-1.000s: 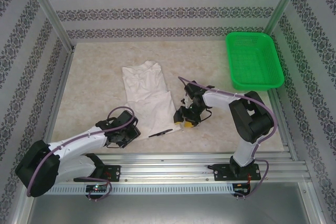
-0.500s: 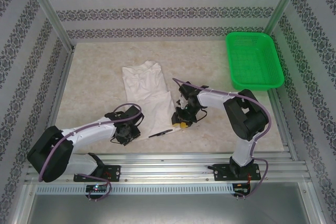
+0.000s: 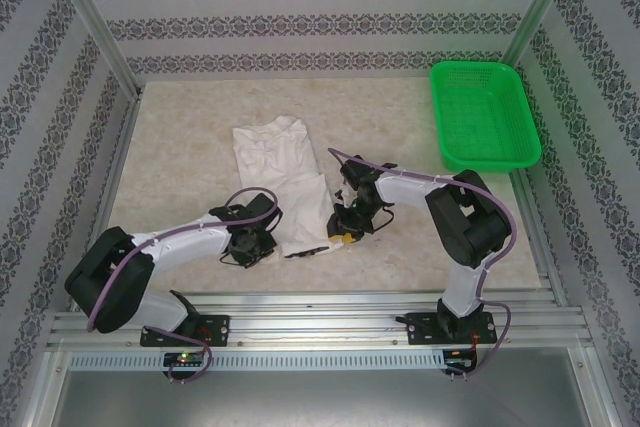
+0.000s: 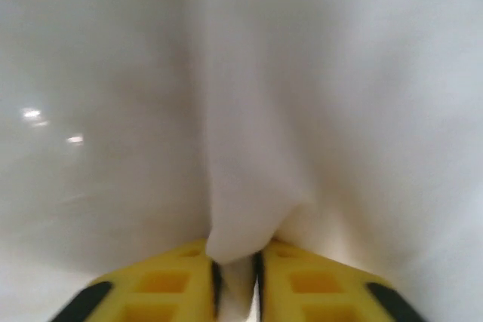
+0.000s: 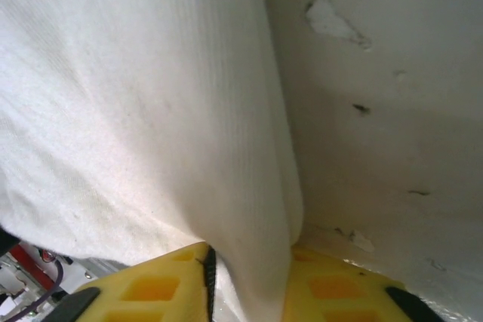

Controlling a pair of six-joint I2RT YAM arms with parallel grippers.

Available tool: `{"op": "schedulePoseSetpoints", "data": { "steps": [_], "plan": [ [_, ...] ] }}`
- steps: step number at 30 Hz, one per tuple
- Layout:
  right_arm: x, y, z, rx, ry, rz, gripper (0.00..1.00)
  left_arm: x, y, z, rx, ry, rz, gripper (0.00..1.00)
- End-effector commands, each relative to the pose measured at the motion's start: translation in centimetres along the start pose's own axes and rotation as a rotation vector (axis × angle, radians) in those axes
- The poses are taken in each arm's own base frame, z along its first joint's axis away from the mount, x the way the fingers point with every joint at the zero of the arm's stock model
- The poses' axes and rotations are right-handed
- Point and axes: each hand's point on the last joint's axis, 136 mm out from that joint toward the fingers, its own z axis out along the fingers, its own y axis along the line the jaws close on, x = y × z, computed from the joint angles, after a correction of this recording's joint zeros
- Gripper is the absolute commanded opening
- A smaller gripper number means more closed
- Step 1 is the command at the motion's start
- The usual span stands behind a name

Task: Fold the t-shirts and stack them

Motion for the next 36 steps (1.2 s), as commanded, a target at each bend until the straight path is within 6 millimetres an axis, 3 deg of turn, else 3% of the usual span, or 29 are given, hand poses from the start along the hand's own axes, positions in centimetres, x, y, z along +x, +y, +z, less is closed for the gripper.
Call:
{"op": "schedulePoseSetpoints", "data": {
  "steps": [1,5,9,13,20,28,36],
  "plan": [
    [-0.2,0.5,-0.2,-0.024,0.004,-0.002,0.21,-1.4,-6.8,-1.6,0.276,-0.070,0.031,0.12],
    [0.1,0.7,-0.9,-0.027,0.000,0.000,0.10,-1.2,-5.1,-3.3,0.272,-0.086,0.024,0.01],
    [0.7,1.6,-1.8,-0.046,0.006,0.007,0.00,-1.2,-3.0,-6.0,0.247,-0.117,0.042,0.00],
    [1.6,3.5,-3.3,-0.083,0.002,-0.006,0.00,-1.3,-1.6,-8.6,0.240,-0.148,0.046,0.00],
    [2.6,7.5,-5.9,-0.134,-0.028,-0.040,0.00,-2.3,-1.0,-11.8,0.230,-0.206,0.059,0.00],
    [-0.6,11.4,-8.7,-0.187,-0.095,-0.089,0.00,-5.6,-1.8,-14.2,0.259,-0.242,0.047,0.00],
    [-7.3,14.3,-11.1,-0.211,-0.164,-0.132,0.00,-10.1,-2.9,-15.3,0.291,-0.273,0.029,0.00]
  ]
}}
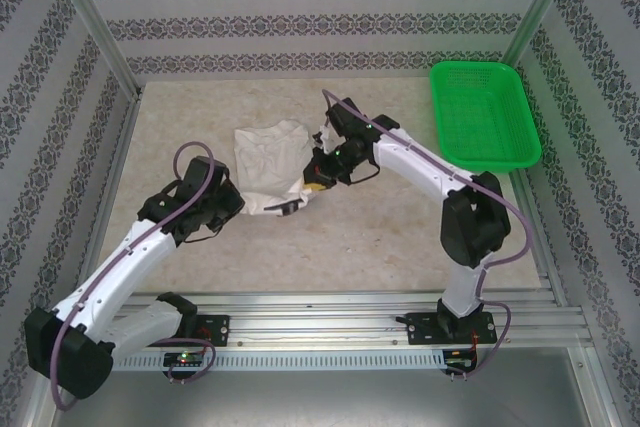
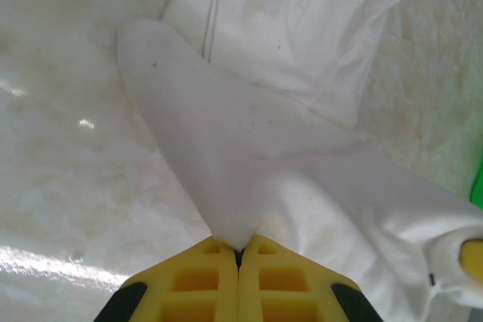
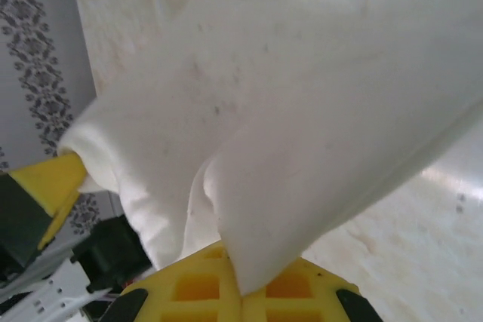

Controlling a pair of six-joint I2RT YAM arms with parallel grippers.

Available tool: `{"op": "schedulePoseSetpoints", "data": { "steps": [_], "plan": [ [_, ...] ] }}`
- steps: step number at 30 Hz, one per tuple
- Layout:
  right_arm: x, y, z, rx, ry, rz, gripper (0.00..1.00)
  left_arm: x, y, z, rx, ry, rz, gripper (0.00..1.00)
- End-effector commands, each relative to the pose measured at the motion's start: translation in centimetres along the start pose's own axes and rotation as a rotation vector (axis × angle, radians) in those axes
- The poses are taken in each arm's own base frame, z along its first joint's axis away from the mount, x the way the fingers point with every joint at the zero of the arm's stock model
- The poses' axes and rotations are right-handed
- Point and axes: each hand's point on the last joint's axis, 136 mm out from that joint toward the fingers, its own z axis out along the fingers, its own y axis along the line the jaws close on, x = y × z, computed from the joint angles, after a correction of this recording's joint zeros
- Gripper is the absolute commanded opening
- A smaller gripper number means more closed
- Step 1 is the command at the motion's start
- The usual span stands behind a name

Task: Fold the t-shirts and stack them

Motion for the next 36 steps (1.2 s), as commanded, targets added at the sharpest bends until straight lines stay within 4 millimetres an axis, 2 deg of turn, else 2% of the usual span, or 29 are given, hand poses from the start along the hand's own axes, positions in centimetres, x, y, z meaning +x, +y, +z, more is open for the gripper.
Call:
{"op": "schedulePoseSetpoints", "data": {
  "steps": [1,6,15,21,28,36],
  "plan": [
    [-2.5,0.4,-0.3,0.002,-0.004,-0.016,0.00,-1.7,-1.6,-0.3,0.043,-0.003,0.055,0.00],
    [-6.5,0.9,-0.6,-0.007,-0.044,-0.016,0.00,-3.9,-2.6,1.4,0.069,-0.018,0.039,0.00],
    [-11.6,-0.7,0.3,-0.003,-0.067,0.016,0.00,-8.7,-3.5,4.1,0.089,-0.035,0.027,0.00],
    [-14.2,-1.8,0.5,-0.013,-0.098,0.041,0.01,-10.9,-4.3,6.3,0.106,-0.024,0.024,0.00],
    [-17.0,-1.9,0.8,-0.064,-0.138,0.057,0.02,-13.3,-4.1,8.0,0.111,-0.037,0.004,0.00],
    [-18.8,-2.7,1.8,-0.097,-0.165,0.089,0.07,-14.9,-5.0,10.4,0.134,-0.017,0.003,0.00]
  ]
}}
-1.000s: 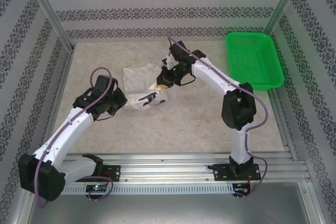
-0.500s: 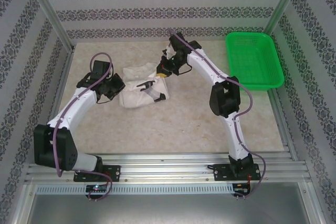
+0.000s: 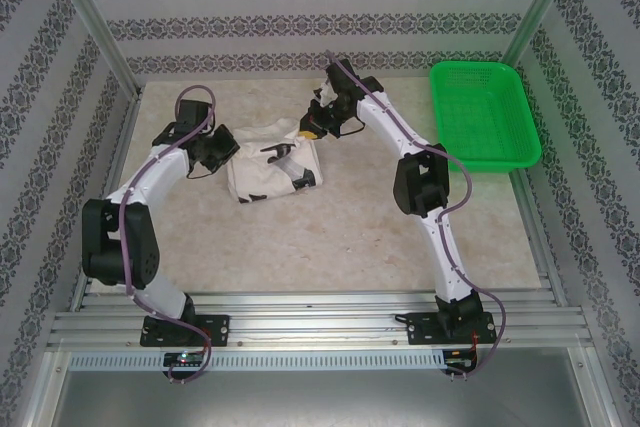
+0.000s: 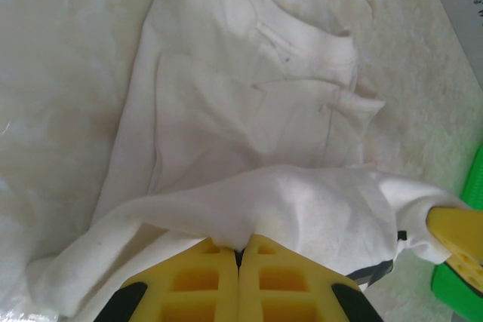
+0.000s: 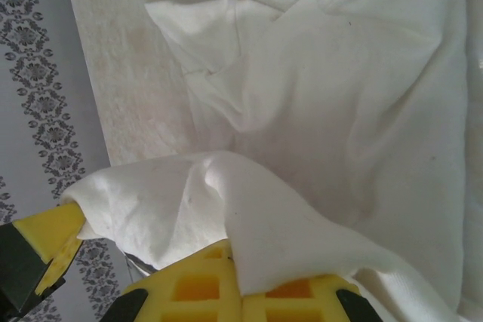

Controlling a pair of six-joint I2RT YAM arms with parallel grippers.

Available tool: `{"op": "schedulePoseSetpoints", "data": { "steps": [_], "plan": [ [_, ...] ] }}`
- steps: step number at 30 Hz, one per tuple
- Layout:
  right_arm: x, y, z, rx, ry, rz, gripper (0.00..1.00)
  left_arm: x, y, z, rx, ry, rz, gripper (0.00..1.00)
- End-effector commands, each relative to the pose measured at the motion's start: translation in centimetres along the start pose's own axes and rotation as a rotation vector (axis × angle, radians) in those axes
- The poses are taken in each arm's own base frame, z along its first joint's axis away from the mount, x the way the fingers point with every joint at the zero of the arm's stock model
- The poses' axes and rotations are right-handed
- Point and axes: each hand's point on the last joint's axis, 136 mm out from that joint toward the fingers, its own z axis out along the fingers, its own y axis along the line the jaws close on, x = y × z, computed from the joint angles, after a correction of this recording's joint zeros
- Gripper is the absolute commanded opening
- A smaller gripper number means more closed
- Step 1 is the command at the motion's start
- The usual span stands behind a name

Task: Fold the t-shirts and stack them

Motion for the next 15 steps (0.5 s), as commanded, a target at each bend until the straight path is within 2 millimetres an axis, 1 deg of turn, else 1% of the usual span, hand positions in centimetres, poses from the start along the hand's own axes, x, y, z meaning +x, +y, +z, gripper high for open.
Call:
{"op": "schedulePoseSetpoints", "data": {
  "steps": [1,3,7,9,11,12,13,15],
  "plan": [
    [-1.5,0.4,0.3,-0.049,-0.028,0.005,0.07,-1.5,-1.3,0.7,0.057,-0.017,0.033,0.00],
    [-1.9,0.3,0.6,-0.054,-0.037,0.013,0.07,-1.7,-1.2,1.4,0.055,-0.011,0.028,0.00],
    [-2.9,0.1,0.8,-0.063,-0.066,0.015,0.11,-2.1,-0.9,2.7,0.053,-0.004,0.021,0.00],
    [-3.4,-0.1,0.9,-0.063,-0.080,0.017,0.16,-2.5,-0.9,3.4,0.058,0.004,0.014,0.00],
    [-3.8,-0.4,1.0,-0.058,-0.094,0.020,0.17,-2.9,-1.0,4.3,0.075,0.018,0.001,0.00],
    [-4.1,-0.5,1.0,-0.059,-0.102,0.020,0.20,-3.1,-1.0,4.6,0.077,0.016,-0.003,0.00],
    [-4.3,-0.4,1.0,-0.062,-0.111,0.023,0.27,-3.3,-0.9,4.9,0.077,0.012,-0.008,0.01],
    [-4.8,0.0,0.8,-0.080,-0.125,0.018,0.33,-4.0,-1.3,5.0,0.095,-0.004,-0.015,0.08]
  ]
}}
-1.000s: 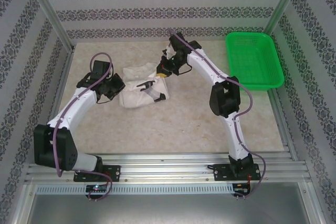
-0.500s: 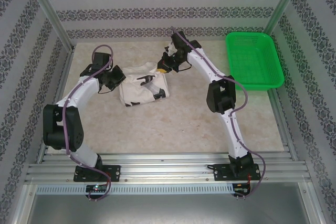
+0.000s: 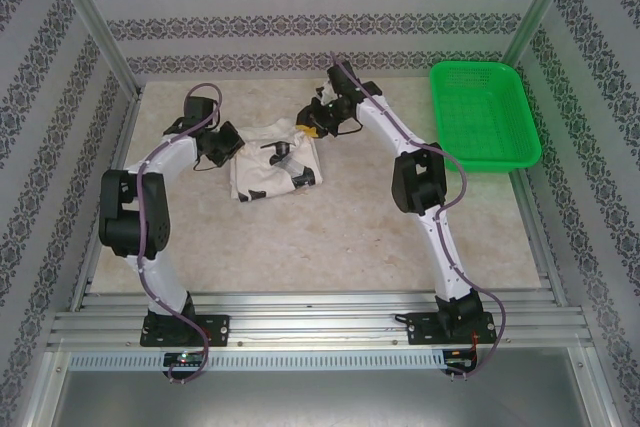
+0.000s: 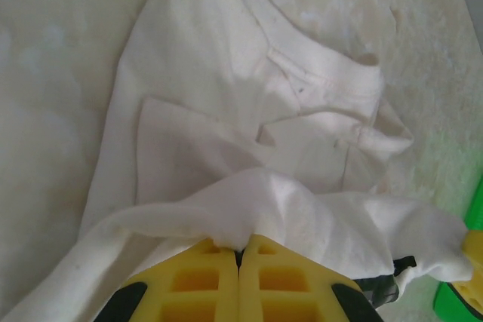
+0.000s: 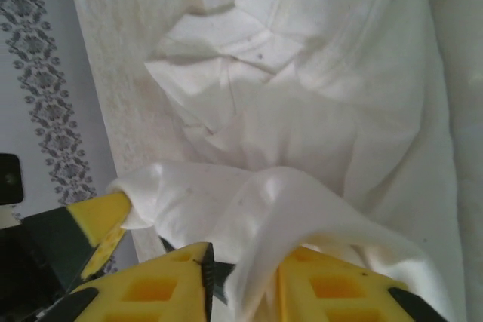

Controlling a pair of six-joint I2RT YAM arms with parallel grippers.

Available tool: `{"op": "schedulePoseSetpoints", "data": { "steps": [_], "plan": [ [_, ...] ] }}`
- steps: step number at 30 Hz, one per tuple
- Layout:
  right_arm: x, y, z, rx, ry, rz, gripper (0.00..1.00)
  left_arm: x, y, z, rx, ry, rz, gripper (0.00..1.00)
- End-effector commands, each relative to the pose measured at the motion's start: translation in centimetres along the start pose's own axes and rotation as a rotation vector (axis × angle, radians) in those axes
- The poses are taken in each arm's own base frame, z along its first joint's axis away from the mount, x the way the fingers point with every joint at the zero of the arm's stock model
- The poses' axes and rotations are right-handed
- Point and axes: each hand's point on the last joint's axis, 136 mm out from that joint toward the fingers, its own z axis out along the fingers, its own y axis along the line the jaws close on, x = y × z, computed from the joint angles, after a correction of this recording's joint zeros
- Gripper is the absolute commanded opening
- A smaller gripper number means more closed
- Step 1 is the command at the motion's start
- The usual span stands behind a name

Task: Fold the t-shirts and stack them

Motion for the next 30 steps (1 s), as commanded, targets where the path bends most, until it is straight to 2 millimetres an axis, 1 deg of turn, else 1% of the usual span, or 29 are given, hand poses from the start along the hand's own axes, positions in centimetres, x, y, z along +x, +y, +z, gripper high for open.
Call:
{"op": "schedulePoseSetpoints", "data": {
  "steps": [1,2,4,6,8,10,12,14,17,19,21,22,23,25,26,28,30],
  "plan": [
    [-1.9,1.0,-0.4,-0.034,-0.062,-0.018,0.38,-2.5,-2.2,-0.6,0.081,-0.065,0.012,0.14],
    [-2.1,1.1,-0.6,-0.034,-0.070,-0.021,0.41,-2.8,-2.4,-0.8,0.087,-0.075,0.009,0.20],
    [-2.3,1.5,-1.2,-0.030,-0.089,-0.034,0.42,-3.7,-3.4,-1.3,0.122,-0.100,0.013,0.32],
    [-2.5,2.0,-2.1,-0.027,-0.112,-0.051,0.45,-4.6,-4.1,-2.1,0.133,-0.128,0.017,0.41],
    [-3.0,2.5,-3.1,-0.021,-0.143,-0.065,0.47,-5.7,-4.3,-3.1,0.132,-0.167,0.013,0.41],
    [-3.3,3.1,-4.3,-0.026,-0.166,-0.075,0.48,-6.7,-4.7,-4.3,0.140,-0.201,0.011,0.45],
    [-3.3,3.3,-5.2,-0.017,-0.179,-0.083,0.50,-7.3,-5.2,-5.6,0.135,-0.225,0.032,0.47],
    [-2.9,3.7,-6.0,-0.010,-0.183,-0.098,0.50,-7.2,-5.6,-6.9,0.122,-0.232,0.064,0.49],
    [-1.7,5.0,-7.1,-0.028,-0.176,-0.123,0.51,-6.6,-5.4,-8.8,0.076,-0.236,0.098,0.51],
    [-0.3,5.5,-7.2,-0.025,-0.148,-0.130,0.50,-5.4,-5.7,-10.0,0.067,-0.228,0.146,0.52],
    [1.4,5.5,-6.7,-0.015,-0.114,-0.132,0.47,-3.6,-5.8,-10.3,0.043,-0.190,0.189,0.52],
    [2.4,5.4,-6.2,-0.014,-0.092,-0.132,0.45,-2.2,-5.8,-10.1,0.027,-0.156,0.220,0.51],
    [3.2,5.2,-5.6,-0.011,-0.072,-0.126,0.41,-1.1,-5.6,-9.7,0.006,-0.123,0.240,0.49],
    [4.9,4.6,-3.9,-0.002,-0.029,-0.109,0.31,1.8,-5.3,-8.6,-0.008,-0.038,0.259,0.41],
    [5.3,4.2,-3.3,0.006,-0.019,-0.106,0.26,3.0,-5.1,-8.1,-0.007,-0.011,0.259,0.39],
    [5.8,3.3,-1.8,0.010,-0.004,-0.082,0.16,5.1,-4.5,-7.0,-0.020,0.032,0.268,0.31],
    [5.7,2.8,-0.5,-0.005,0.003,-0.061,0.12,6.3,-3.7,-5.7,-0.034,0.067,0.258,0.23]
  ]
}}
